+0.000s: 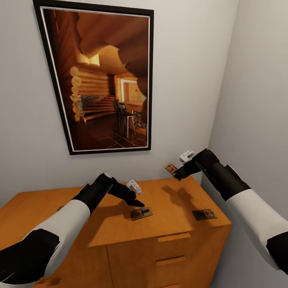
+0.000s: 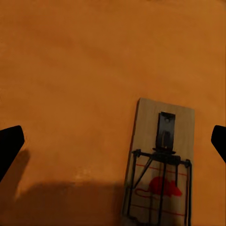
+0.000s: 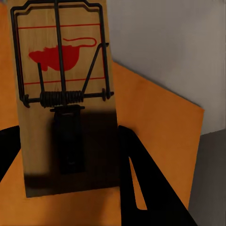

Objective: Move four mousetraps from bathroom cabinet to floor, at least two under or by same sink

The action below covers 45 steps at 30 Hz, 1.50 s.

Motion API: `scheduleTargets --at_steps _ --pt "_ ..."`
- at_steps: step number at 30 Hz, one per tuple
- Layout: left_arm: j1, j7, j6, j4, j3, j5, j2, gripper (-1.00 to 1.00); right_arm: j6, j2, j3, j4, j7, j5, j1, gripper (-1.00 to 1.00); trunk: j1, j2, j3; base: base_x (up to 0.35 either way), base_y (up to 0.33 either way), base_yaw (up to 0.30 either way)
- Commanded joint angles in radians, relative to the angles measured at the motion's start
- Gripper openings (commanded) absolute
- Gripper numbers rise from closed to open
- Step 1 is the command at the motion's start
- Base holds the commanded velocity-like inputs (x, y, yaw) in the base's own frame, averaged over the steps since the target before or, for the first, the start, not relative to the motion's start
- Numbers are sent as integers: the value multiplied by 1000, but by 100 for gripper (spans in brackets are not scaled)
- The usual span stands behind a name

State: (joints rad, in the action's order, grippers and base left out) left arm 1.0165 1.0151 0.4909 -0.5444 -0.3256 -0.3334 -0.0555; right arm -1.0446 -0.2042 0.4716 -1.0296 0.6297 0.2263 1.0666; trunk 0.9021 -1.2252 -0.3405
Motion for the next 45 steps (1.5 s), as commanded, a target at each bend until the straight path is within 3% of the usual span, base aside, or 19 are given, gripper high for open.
scheduleTargets --at_steps 1,28,45 --pt "1 5 9 -2 0 -6 0 100 -3 -1 2 -1 5 8 1 -100 0 -1 -1 86 12 0" --pt "1 8 2 -3 -9 -13 -3 100 -3 -1 2 -1 5 8 1 -100 0 -1 -1 9 1 0" --pt "1 62 0 -2 -18 -15 -1 100 -3 -1 2 -1 5 8 2 -100 0 -1 -1 0 0 0"
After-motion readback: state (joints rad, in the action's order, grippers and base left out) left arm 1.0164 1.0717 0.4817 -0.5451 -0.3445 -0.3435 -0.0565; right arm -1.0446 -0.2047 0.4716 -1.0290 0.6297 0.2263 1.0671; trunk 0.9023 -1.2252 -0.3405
